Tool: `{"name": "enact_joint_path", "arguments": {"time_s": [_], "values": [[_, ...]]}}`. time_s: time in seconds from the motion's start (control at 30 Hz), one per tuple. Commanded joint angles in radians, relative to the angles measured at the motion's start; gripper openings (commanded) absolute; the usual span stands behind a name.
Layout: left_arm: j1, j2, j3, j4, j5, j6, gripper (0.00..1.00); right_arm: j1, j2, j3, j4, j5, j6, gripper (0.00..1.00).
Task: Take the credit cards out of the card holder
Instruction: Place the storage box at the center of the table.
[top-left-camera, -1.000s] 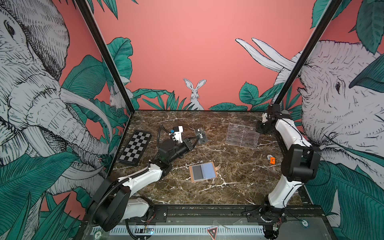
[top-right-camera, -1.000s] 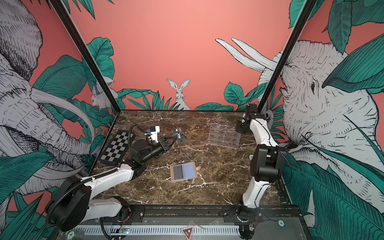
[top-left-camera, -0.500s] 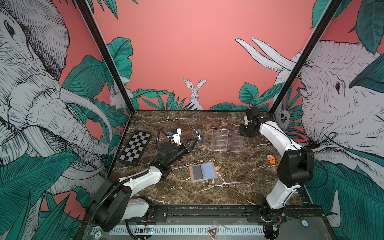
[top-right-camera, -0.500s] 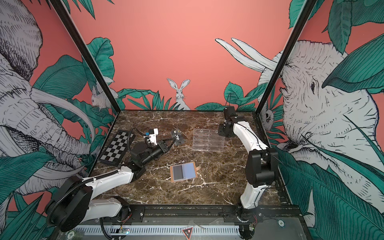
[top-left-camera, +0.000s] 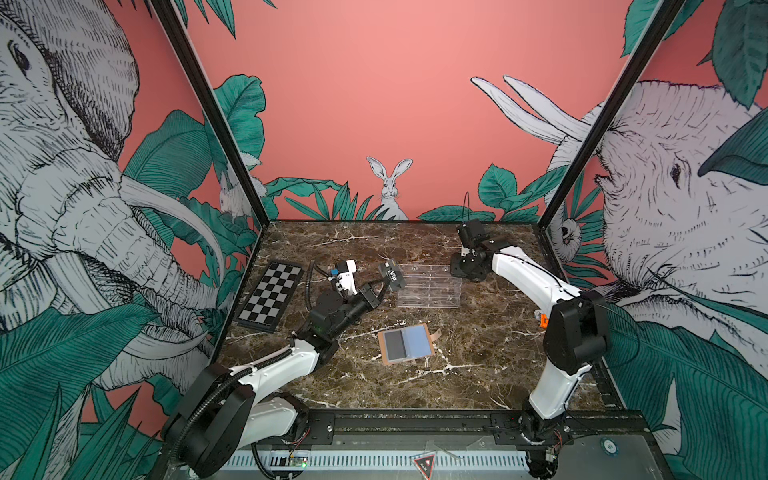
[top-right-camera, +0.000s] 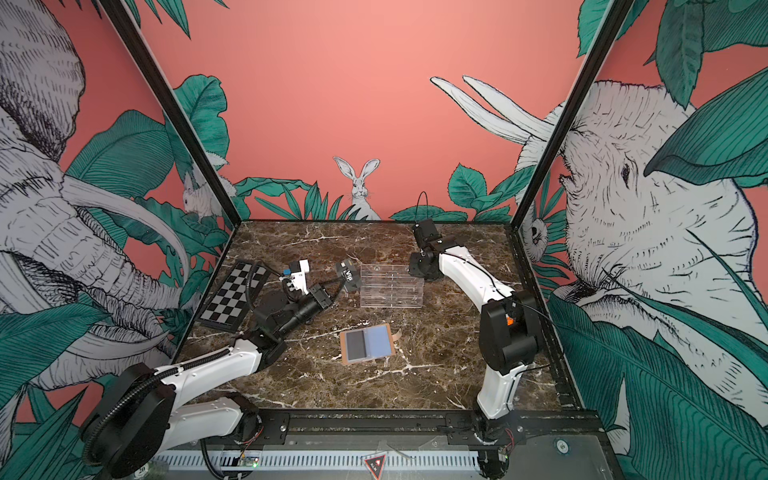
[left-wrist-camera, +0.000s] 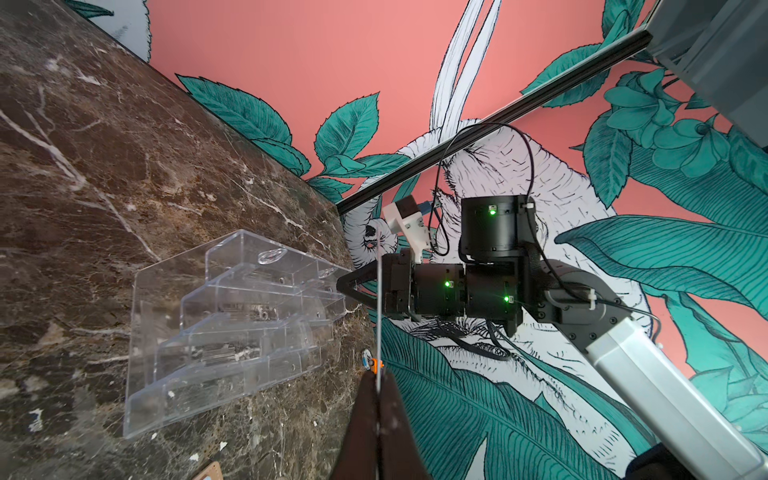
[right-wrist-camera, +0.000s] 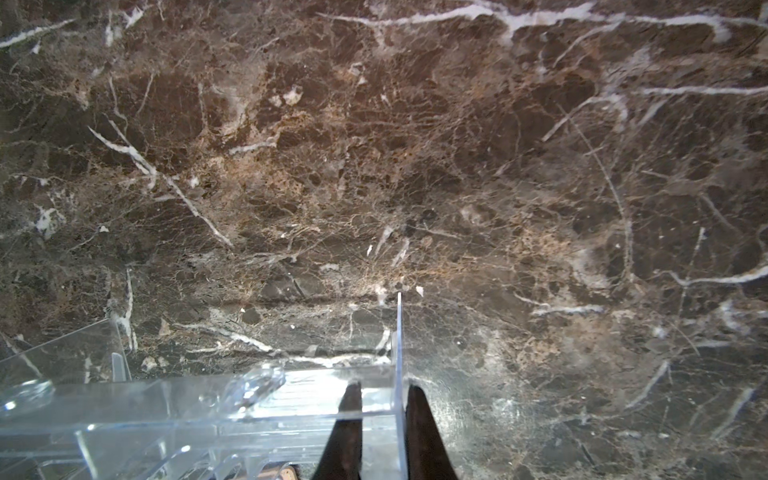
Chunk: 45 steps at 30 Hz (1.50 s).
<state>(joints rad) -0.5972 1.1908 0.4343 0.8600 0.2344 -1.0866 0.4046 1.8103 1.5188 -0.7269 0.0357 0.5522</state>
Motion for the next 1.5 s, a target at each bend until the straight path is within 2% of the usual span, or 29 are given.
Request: {"name": "enact_joint_path", "arguments": {"time_s": [0.0, 0.57, 0.9, 1.2, 1.27, 1.47], "values": [[0.005, -0.032, -0.019, 0.036, -0.015, 0.015, 0.00, 0.023, 0.028, 0.052, 0.014, 0.034, 0.043, 0.00], [0.006, -0.039, -0.023, 0.035, -0.023, 0.024, 0.00, 0.061, 0.098, 0.046, 0.040, 0.063, 0.090, 0.00], [0.005, -0.033, -0.021, 0.030, -0.018, 0.023, 0.00, 0.062, 0.117, 0.033, 0.064, 0.058, 0.092, 0.04], [0.006, -0.042, -0.028, 0.015, -0.017, 0.028, 0.00, 0.062, 0.129, 0.040, 0.065, 0.055, 0.087, 0.12], [0.005, -0.042, -0.026, 0.013, -0.012, 0.031, 0.00, 0.062, 0.130, 0.045, 0.059, 0.055, 0.085, 0.20], [0.005, -0.051, -0.027, 0.000, -0.006, 0.036, 0.00, 0.062, 0.132, 0.059, 0.055, 0.055, 0.083, 0.33]]}}
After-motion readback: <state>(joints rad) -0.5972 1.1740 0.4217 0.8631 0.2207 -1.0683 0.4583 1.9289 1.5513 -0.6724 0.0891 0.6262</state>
